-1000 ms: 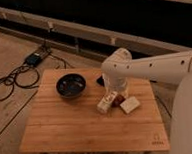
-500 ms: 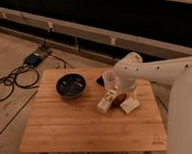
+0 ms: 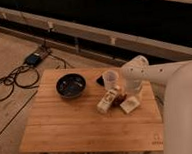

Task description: Place the white sponge in the ceramic bowl

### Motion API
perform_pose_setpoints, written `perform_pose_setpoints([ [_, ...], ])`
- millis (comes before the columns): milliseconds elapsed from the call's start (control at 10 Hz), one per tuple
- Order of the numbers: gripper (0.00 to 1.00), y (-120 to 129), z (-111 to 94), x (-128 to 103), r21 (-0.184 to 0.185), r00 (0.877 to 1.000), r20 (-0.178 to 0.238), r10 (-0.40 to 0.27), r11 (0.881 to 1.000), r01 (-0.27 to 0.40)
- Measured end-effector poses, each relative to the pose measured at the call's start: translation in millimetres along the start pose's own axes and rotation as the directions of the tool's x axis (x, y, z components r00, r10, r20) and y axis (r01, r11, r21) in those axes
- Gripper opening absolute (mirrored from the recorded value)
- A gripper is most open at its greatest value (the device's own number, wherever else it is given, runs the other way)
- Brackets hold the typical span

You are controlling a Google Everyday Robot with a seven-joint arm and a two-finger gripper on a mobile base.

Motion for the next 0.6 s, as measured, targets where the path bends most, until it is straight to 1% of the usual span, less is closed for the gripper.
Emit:
perform_pose_setpoints([
  [300,0.65,-9.3,12.8,-2.5,-0.02,0.998,-0.013,0.067,0.998,-0.067],
  [600,0.65,-19.1,20.2,-2.9,-0.035,0.993,-0.024,0.111,0.993,-0.112],
])
